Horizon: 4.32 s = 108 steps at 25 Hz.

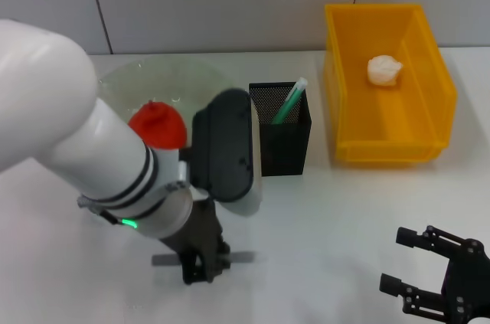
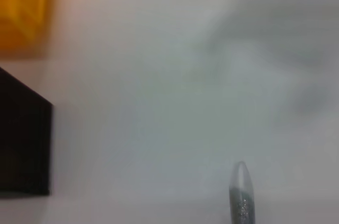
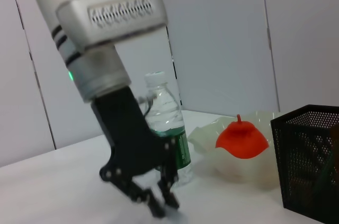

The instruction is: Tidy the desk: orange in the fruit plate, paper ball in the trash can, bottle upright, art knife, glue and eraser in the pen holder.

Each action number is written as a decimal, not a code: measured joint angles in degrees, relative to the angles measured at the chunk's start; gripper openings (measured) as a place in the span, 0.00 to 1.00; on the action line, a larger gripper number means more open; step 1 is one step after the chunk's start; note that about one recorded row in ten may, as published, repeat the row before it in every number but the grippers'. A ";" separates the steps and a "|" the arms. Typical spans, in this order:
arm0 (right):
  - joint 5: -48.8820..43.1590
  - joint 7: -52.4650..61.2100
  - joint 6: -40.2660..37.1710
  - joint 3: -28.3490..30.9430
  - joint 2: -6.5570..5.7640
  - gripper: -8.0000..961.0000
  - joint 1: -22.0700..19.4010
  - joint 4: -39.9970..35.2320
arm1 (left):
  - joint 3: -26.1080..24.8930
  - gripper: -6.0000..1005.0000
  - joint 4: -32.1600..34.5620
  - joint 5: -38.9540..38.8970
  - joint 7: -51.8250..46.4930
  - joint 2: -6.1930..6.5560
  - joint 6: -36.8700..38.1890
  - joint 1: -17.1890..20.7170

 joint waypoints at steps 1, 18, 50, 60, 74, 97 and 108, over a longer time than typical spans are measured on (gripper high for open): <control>0.05 0.00 -0.01 0.00 -0.01 0.82 -0.06 0.00 | -0.58 0.16 1.26 -0.02 -0.06 0.03 0.36 0.25; 0.10 -0.01 -0.07 -0.01 -0.01 0.82 0.80 0.00 | -7.69 0.15 6.64 -45.03 22.60 0.17 -33.98 13.88; -0.26 -0.42 0.43 -0.23 -0.08 0.82 2.03 -1.32 | 0.80 0.15 -41.00 -109.31 84.42 -0.11 -37.23 0.96; -0.26 -0.46 0.47 -0.28 -0.10 0.82 2.14 -1.32 | 0.80 0.15 -44.47 -113.27 85.89 -0.10 -37.43 -1.32; -0.26 -0.14 0.45 -0.10 -0.10 0.82 2.40 -1.32 | 1.17 0.40 -44.60 -113.81 85.11 -0.08 -35.82 -0.28; 0.19 -0.30 -0.15 4.15 0.04 0.82 2.91 -2.00 | -16.61 0.84 -53.27 -86.45 81.81 2.41 -0.38 22.44; -0.12 -1.46 -0.12 3.74 0.06 0.82 4.41 -3.90 | -16.65 0.84 -58.67 -84.73 82.82 1.85 -1.68 18.84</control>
